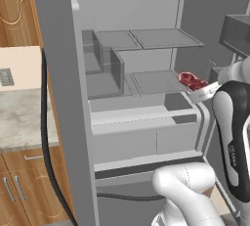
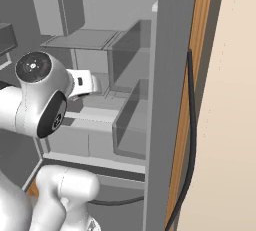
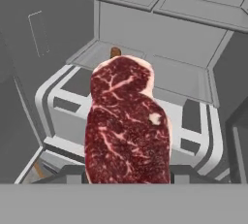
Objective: Take the steak from the fridge and place it on the digital scale on the counter by the fridge. Wait a few seconds for a reading, then move it to the plate on the dining counter.
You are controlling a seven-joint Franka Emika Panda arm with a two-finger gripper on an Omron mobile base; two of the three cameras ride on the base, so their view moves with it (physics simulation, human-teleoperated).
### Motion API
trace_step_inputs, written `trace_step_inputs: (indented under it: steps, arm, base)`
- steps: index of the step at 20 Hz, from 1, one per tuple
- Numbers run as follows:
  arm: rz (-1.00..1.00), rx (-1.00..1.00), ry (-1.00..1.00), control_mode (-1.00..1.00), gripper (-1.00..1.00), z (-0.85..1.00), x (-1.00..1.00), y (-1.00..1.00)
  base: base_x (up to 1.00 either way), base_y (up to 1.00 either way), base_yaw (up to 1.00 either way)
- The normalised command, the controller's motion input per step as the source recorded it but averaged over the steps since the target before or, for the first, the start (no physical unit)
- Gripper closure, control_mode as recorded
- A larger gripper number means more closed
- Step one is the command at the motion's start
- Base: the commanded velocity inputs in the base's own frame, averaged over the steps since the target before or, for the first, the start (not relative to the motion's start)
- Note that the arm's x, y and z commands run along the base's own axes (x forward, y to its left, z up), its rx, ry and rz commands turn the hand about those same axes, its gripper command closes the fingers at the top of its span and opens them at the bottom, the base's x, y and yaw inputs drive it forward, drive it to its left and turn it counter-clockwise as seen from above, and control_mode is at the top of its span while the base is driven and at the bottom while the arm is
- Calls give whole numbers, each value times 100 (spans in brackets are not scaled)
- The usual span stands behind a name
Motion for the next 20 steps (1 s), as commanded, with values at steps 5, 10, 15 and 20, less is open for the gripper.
trace_step_inputs:
  steps: [5, 10, 15, 20]
  arm:
    - [0, 0, 0, 100, 100, -2, -13, 0]
    - [0, 0, 0, 100, 100, 0, 0, 0]
    - [0, 0, 0, 100, 100, 0, 0, 0]
    - [0, 0, 0, 100, 100, 0, 0, 0]
  base:
    - [-57, -6, 0]
    - [-100, -11, 0]
    - [-99, 30, 3]
    - [-89, 97, 0]
